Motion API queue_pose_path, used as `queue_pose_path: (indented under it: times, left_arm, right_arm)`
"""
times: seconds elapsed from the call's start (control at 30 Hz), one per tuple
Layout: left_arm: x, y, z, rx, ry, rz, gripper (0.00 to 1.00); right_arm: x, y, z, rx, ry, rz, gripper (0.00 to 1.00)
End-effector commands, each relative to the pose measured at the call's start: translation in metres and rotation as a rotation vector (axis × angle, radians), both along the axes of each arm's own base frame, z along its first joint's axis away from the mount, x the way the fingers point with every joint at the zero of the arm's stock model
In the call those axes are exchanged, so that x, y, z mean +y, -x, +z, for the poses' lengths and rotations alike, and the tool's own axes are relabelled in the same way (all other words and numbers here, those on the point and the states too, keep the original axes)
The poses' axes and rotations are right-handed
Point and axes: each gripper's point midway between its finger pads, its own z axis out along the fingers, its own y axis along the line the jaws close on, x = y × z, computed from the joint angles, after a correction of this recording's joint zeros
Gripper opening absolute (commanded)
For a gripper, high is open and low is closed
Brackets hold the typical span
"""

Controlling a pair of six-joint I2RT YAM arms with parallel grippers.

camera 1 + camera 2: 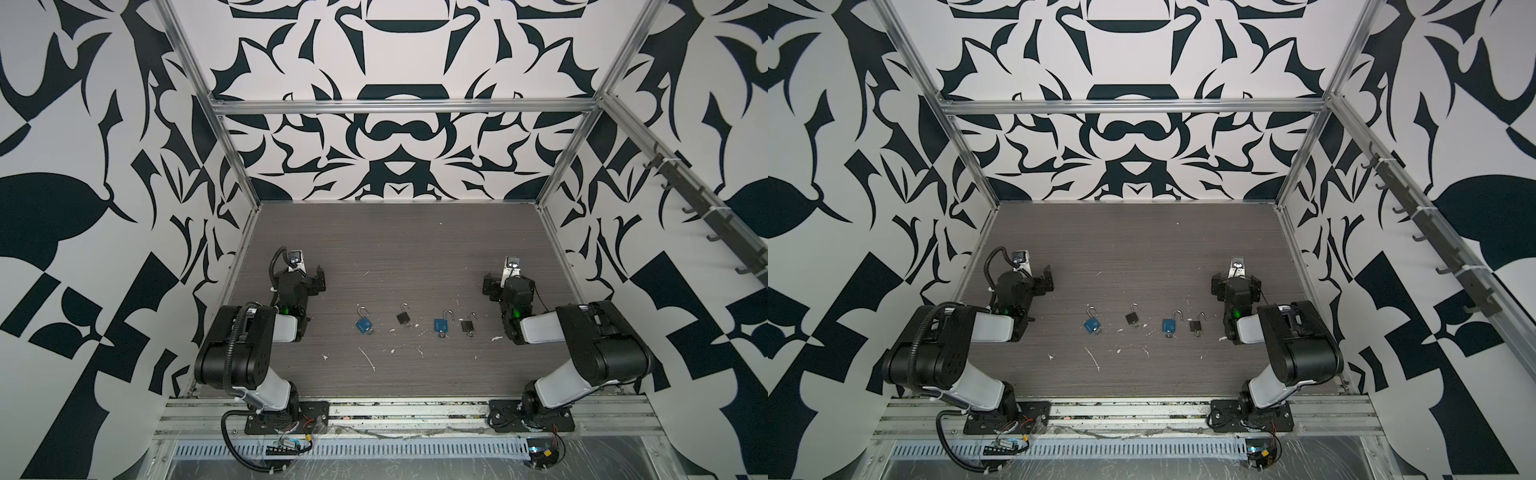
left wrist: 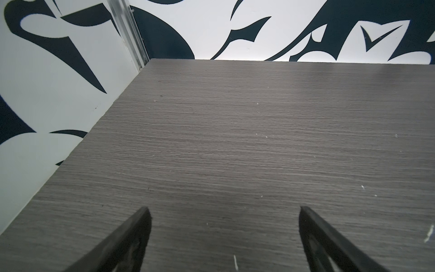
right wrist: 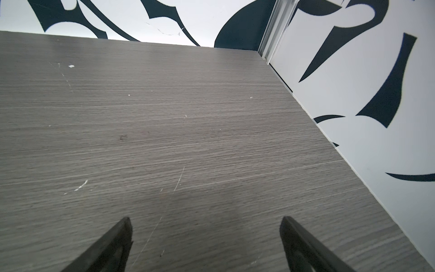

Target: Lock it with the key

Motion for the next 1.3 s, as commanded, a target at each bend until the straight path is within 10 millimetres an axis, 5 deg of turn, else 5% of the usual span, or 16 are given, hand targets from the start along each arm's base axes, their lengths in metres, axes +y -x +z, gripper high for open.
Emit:
queue_pose_path:
  times: [0.0, 0.47, 0.63, 0.77, 0.83, 1.0, 1.27]
  left_arm:
    - [0.002, 0.003, -0.002, -0.003, 0.003, 0.01, 0.99]
    - [0.001, 0.002, -0.002, 0.001, 0.002, 0.005, 0.99]
    - [-0.007, 0.004, 0.018, -0.023, -0.046, 0.006, 0.99]
    - [-0.025, 0.012, 0.073, -0.074, -0.15, 0.042, 0.99]
    - [-0.026, 0.015, 0.104, -0.08, -0.042, 0.109, 0.99]
    - [-0.055, 0.026, 0.132, 0.224, 0.215, 0.067, 0.99]
    - [-0.144, 0.075, 0.127, 0.533, 0.472, -0.266, 1.0]
  right_arm:
    - [0.001, -0.007, 0.015, -0.047, -0.005, 0.002, 1.0]
    - [0.003, -0.007, 0.015, -0.044, -0.009, 0.015, 1.0]
    - [0.002, -0.017, 0.049, 0.035, 0.018, -0.009, 1.0]
    - [-0.007, -0.016, 0.106, 0.096, -0.018, -0.188, 1.0]
    - [0.005, -0.011, 0.122, 0.124, -0.099, -0.189, 1.0]
    - [0.057, 0.018, 0.147, 0.204, -0.131, -0.123, 1.0]
    - [0.118, 0.091, 0.111, 0.506, -0.367, 0.012, 0.91]
